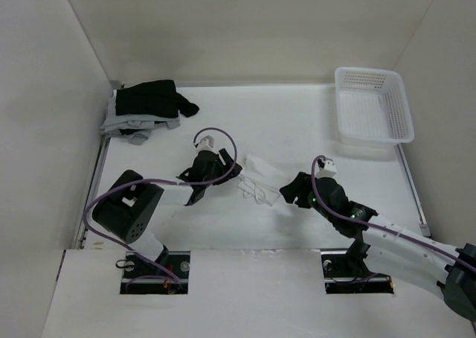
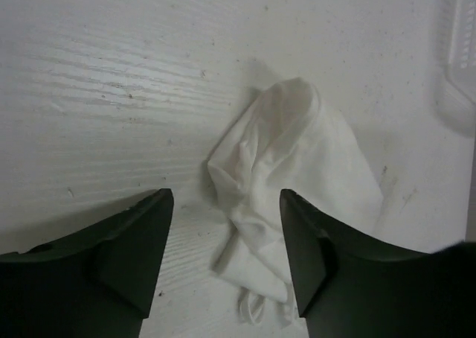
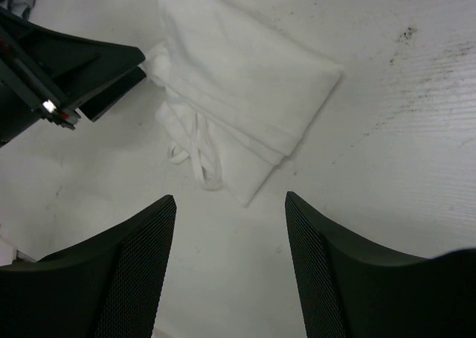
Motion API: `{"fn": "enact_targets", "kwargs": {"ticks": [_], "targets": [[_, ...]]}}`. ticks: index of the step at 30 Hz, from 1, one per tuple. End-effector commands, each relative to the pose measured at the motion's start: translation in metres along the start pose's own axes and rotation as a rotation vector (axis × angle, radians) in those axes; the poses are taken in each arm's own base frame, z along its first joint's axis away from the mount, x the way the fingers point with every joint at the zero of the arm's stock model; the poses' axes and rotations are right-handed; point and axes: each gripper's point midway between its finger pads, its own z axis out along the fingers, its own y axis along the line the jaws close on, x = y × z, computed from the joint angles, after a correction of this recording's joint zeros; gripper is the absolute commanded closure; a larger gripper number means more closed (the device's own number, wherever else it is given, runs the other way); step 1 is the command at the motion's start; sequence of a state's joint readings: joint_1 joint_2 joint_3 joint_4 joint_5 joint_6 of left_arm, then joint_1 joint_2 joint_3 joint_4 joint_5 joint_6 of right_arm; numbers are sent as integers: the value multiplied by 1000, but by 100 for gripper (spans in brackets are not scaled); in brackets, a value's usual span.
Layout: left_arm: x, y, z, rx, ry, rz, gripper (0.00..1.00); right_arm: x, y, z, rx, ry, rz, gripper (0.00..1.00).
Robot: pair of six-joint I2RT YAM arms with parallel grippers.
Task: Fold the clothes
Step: Fold the tank top, then neatly place the folded tank top to the corner
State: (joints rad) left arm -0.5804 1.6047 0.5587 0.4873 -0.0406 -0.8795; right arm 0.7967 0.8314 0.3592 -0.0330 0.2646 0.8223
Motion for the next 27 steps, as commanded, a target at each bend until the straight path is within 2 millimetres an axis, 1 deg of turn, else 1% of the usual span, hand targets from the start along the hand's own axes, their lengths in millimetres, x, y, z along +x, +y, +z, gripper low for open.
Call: {"fn": "enact_targets", "kwargs": {"ticks": [1,3,5,8,12,16,17,18,20,21,23,25,27], "targets": [[16,19,-17,-31,44,-7,37,-26,27,-1,-81,-69,18,35],[23,17,-22,-23,63,-2,34,-25,27,0,-81,-65,17,35],[35,5,-23,7,93,31,33,-25,29,1,-83,-63,16,35],[52,-8,-17,20,134,90,34,-26,31,2,-89,-67,21,35],[65,-5,-2,-25,158,138,42,-28,33,2,-93,-71,29,35],[60,4,15,-95,106,159,46,-26,37,0,-107,-67,36,35],[60,7,20,-112,96,163,50,-25,38,0,-110,-64,37,35],[59,10,25,-126,88,166,59,-24,39,-1,-113,-61,38,35],[58,14,35,-144,75,167,83,-24,42,-2,-122,-59,41,35],[57,15,39,-147,66,168,89,-23,43,-4,-125,-58,45,35],[58,11,44,-133,70,168,95,-23,43,-6,-131,-57,51,35],[56,4,44,-116,64,171,99,-22,46,-10,-143,-57,60,35],[46,-8,40,-80,41,182,100,-23,49,-15,-159,-65,67,35]]}}
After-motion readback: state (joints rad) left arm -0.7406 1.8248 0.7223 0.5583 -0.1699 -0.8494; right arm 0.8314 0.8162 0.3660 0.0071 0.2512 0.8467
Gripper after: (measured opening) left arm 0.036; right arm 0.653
